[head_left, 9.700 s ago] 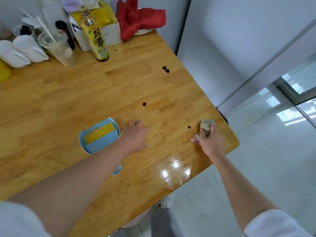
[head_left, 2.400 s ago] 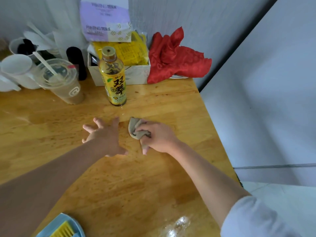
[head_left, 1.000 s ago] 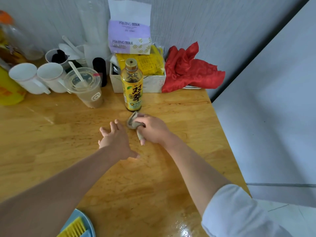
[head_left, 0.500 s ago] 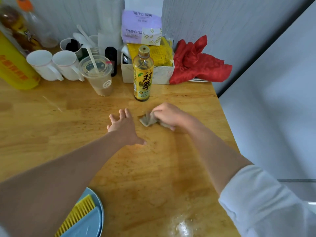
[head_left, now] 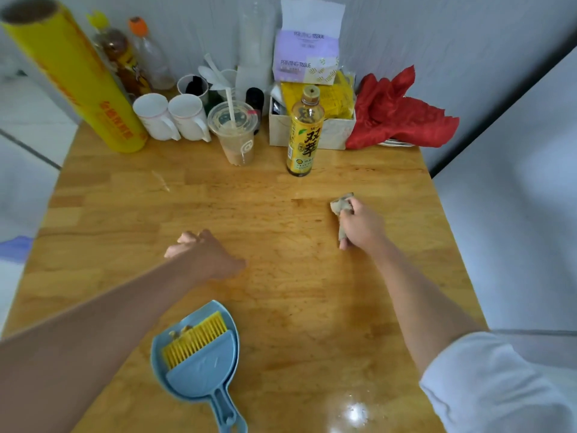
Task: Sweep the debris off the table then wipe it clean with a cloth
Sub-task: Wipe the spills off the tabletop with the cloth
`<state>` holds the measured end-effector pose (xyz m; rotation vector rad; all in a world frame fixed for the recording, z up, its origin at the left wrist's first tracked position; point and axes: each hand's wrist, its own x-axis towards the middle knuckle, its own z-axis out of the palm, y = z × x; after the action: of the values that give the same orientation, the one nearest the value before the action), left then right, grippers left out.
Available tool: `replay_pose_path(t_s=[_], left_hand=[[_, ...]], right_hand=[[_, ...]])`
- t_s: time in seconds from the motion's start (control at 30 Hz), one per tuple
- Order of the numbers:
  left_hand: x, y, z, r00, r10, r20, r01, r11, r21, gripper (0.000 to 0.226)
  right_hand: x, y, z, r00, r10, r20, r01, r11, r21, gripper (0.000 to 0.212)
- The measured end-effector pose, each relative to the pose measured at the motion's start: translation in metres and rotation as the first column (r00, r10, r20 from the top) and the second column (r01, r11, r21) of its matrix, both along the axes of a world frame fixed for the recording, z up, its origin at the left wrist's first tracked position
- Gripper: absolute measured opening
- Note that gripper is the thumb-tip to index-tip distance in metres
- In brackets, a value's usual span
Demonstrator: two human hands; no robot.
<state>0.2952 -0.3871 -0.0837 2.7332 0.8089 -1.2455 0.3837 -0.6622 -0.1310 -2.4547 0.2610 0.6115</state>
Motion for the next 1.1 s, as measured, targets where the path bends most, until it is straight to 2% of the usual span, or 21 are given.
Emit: replay_pose_path(t_s=[0.13,0.23,0.3,0.33,0.43,0.57,0.63,0.8,0.93,1.1], left_hand=[[-0.042,-0.005,-0.009,0.985,-0.055,-0.164,0.046,0.997,-0.058,0.140],[-0.064,-0.014,-0.009,0.973,-0.070,-0.220,0.054,0.995,-0.078,0.134],[-0.074,-0.027,0.000,0.974,-0.099,-0.205,0.086,0.994,-0.070,0.123],[-0.077,-0.032,-0.001,0.980,-0.108,-0.168,0.097,0.993,-0.073,0.120],[-0.082,-0.040,-0.009,0.991,-0.124,-0.046,0.120,0.991,-0.066,0.119],[-0.087,-0.049,-0.013,0.969,-0.246,0.039,0.247,0.969,-0.025,0.079],[-0.088,-0.050,-0.013,0.964,-0.265,0.026,0.265,0.964,-0.020,0.072],[-0.096,-0.048,-0.017,0.980,-0.196,0.028,0.198,0.974,-0.113,0.079],[-0.101,-0.063,-0.019,0.932,-0.341,0.124,0.355,0.926,-0.129,0.075],[-0.087,-0.086,-0.024,0.800,-0.533,0.276,0.580,0.805,-0.127,0.080]], right_hand=[[-0.016,0.041,0.009,0.997,0.065,-0.030,-0.061,0.991,0.122,0.055],[-0.023,0.047,0.014,0.994,0.010,-0.110,0.027,0.943,0.333,0.049],[-0.027,0.039,0.019,0.993,-0.073,-0.088,0.104,0.895,0.433,0.031],[-0.029,0.034,0.024,0.991,-0.123,-0.057,0.136,0.869,0.476,0.029],[-0.032,0.019,0.030,0.972,-0.234,0.008,0.180,0.768,0.615,0.040],[-0.036,0.006,0.033,0.938,-0.342,0.055,0.254,0.787,0.562,0.027],[-0.040,0.005,0.035,0.934,-0.350,0.073,0.255,0.796,0.550,0.026],[-0.057,0.017,0.033,0.965,-0.235,0.117,0.131,0.818,0.561,0.029],[-0.063,0.017,0.032,0.961,-0.228,0.155,0.120,0.851,0.511,0.027],[-0.064,0.007,0.030,0.953,-0.248,0.173,0.145,0.876,0.460,0.023]])
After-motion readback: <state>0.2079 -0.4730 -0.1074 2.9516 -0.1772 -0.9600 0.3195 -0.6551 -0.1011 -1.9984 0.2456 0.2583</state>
